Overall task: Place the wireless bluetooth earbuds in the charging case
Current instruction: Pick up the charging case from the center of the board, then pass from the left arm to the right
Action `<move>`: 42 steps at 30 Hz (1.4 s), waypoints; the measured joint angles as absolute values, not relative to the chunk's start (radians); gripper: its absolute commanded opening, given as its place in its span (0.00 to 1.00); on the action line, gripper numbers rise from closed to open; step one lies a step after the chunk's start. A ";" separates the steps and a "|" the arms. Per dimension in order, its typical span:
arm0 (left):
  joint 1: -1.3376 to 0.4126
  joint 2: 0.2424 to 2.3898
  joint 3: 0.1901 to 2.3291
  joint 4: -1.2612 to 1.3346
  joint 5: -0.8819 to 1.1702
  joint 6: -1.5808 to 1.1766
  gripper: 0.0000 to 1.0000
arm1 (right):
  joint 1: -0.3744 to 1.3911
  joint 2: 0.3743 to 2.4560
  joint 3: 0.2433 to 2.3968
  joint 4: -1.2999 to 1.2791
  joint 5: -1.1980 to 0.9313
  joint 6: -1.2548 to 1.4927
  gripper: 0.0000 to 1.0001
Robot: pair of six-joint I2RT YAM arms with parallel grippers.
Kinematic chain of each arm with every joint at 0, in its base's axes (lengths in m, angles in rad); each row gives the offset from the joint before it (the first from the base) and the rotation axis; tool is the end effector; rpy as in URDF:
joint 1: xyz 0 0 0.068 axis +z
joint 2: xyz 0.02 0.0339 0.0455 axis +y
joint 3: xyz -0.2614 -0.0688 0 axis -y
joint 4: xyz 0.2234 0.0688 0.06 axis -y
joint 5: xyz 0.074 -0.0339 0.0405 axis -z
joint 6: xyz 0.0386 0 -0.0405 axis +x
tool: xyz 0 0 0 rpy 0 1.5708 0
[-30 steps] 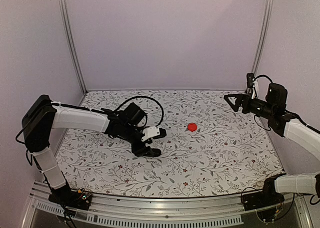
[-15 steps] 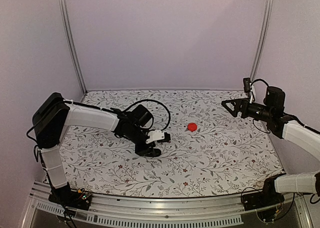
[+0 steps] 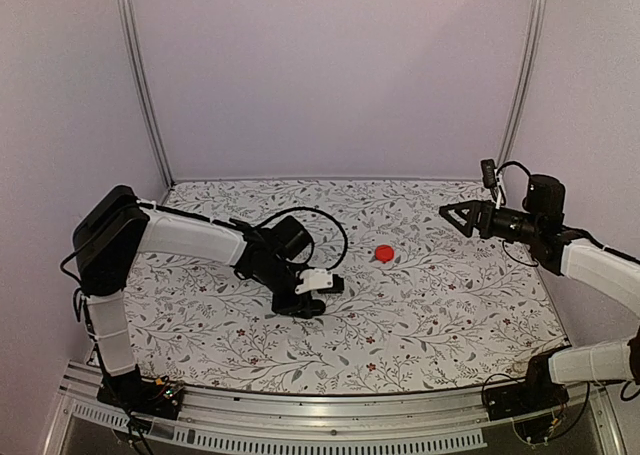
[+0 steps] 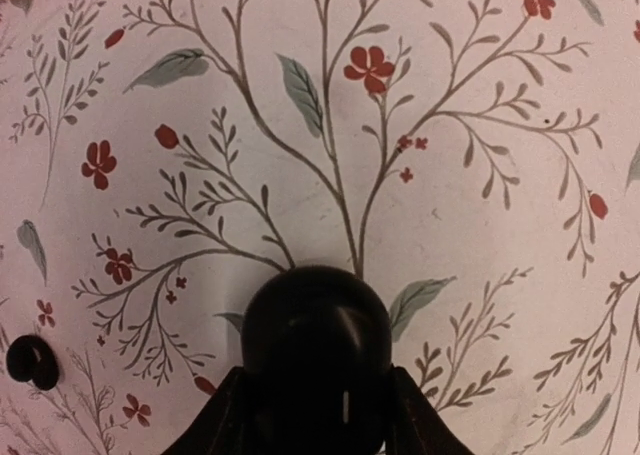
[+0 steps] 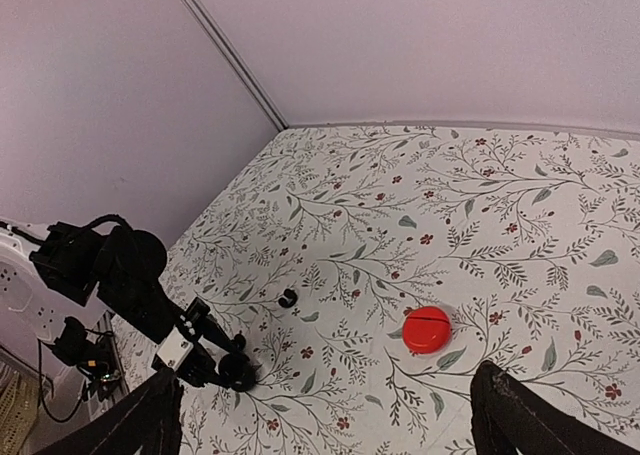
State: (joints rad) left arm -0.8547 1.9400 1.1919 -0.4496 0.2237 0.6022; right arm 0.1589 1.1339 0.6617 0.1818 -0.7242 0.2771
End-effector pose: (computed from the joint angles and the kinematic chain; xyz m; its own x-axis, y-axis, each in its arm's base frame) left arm 0.2296 -0.2769 0.1453 -0.0570 0.9069 -0.4174 0.9962 0.0793 0.0362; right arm 0.2272 0.0623 0.2727 -0.4758 0.1313 -0.8697 -0.6395 0.6272 0.4446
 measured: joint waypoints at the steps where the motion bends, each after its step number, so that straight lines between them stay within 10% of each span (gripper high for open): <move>1: -0.864 1.940 1.192 -0.448 0.215 0.604 0.22 | 0.159 1.138 0.656 0.191 -0.739 0.290 0.95; 42: -1.312 1.693 1.217 -0.402 -0.220 0.939 0.17 | 0.693 1.547 0.815 -0.127 -1.056 0.309 0.55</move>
State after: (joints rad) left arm -1.3117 1.6928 1.2167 -0.4019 -0.2203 0.9386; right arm 0.6930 1.5475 0.8150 -0.1272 -1.0557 0.3092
